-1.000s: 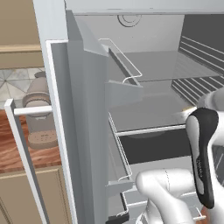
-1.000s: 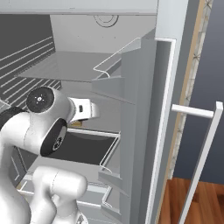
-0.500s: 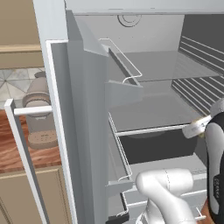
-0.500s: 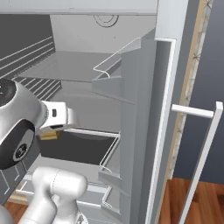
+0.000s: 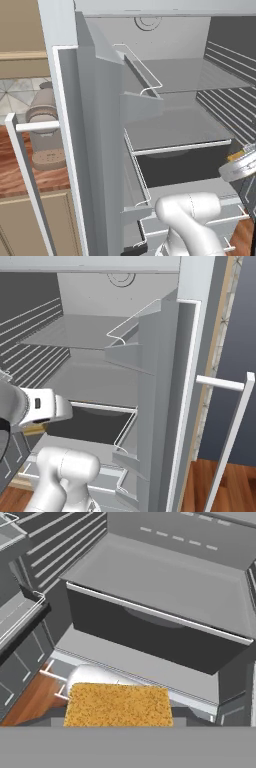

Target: Take the cupcake and cake from the fridge and place them on the empty tray on the dining counter.

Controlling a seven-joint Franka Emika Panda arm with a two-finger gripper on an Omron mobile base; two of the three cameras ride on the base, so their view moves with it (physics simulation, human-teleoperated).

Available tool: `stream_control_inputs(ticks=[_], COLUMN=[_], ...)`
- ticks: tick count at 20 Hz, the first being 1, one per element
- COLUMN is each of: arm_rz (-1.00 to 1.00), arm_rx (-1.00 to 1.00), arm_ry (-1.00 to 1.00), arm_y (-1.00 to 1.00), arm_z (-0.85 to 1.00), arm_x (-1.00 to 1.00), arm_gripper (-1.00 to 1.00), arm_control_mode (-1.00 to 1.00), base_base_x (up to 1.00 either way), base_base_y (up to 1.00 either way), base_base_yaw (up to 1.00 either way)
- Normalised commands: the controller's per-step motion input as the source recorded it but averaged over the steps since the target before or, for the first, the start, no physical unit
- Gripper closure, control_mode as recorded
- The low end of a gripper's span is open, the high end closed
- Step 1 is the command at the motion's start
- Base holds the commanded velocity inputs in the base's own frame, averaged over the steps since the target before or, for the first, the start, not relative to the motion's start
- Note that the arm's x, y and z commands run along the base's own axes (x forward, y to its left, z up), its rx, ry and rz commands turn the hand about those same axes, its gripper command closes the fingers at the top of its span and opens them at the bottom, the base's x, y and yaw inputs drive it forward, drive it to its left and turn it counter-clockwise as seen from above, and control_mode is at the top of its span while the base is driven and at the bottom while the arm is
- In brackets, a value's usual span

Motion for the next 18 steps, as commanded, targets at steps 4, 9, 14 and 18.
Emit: stream_control_inputs(ticks=[4,9,14,18], arm_rz=[0.02,0.00,0.00,0.00], arm_rx=[0.00,0.00,0.00,0.00], arm_ry=[0.00,0.00,0.00,0.00], arm_y=[0.00,0.00,0.00,0.00], arm_z=[0.00,0.00,0.00,0.00], arm_x=[-0.25,0.00,0.00,0.00], arm_gripper=[1.00,1.00,1.00,1.00], arm_control_mode=[1.00,1.00,1.00,1.00], base_base_x=[-0.07,-0.74,-1.00,-0.97], base_base_y=[0.02,-0.05,-0.29,-0.55], base_base_yaw=[0.00,0.00,-0.01,-0.30])
